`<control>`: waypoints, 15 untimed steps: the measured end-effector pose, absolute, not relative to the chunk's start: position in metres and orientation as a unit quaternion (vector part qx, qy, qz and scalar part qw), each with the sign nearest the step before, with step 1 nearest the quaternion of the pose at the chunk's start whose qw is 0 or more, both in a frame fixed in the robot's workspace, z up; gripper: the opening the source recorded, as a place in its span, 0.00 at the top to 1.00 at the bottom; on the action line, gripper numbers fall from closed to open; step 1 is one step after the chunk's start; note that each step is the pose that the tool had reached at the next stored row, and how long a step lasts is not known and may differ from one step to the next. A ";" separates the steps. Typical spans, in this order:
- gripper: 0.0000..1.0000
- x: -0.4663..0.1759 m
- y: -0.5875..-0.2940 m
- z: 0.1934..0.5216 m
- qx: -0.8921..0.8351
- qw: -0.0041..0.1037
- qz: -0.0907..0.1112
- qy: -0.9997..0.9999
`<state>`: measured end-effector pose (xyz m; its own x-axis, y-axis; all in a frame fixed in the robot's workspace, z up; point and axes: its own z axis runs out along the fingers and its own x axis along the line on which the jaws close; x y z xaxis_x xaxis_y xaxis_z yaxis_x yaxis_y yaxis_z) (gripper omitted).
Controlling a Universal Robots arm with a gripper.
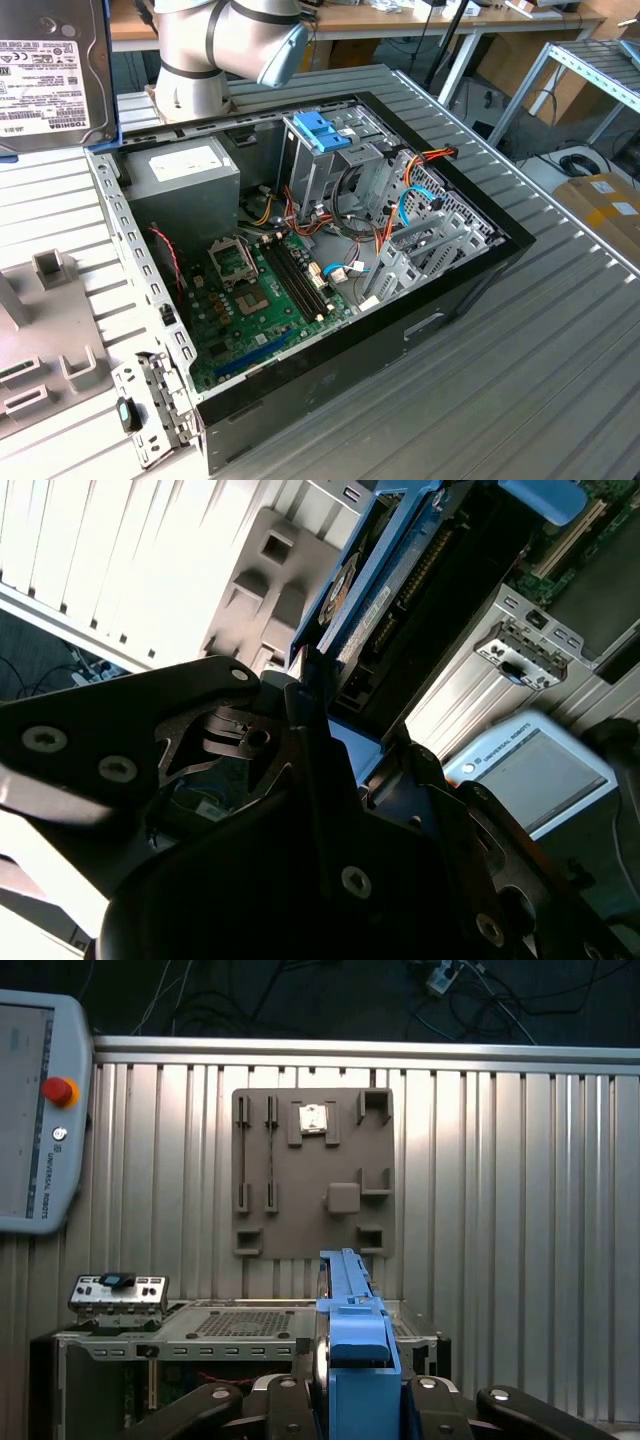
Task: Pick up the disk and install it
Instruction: 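Pick up the disk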
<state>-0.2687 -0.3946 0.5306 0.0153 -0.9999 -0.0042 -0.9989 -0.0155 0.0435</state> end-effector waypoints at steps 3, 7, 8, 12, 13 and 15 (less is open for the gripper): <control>0.63 -0.267 -0.395 0.531 0.712 0.014 -0.017 -0.701; 0.63 -0.266 -0.395 0.530 0.712 0.014 -0.017 -0.701; 0.63 -0.265 -0.395 0.530 0.712 0.014 -0.017 -0.701; 0.63 -0.263 -0.396 0.530 0.712 0.014 -0.017 -0.701; 0.63 -0.263 -0.396 0.530 0.712 0.014 -0.017 -0.701; 0.63 -0.262 -0.396 0.530 0.712 0.014 -0.017 -0.701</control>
<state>-0.2622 -0.3959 0.5303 0.0153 -0.9999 -0.0042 -0.9989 -0.0155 0.0435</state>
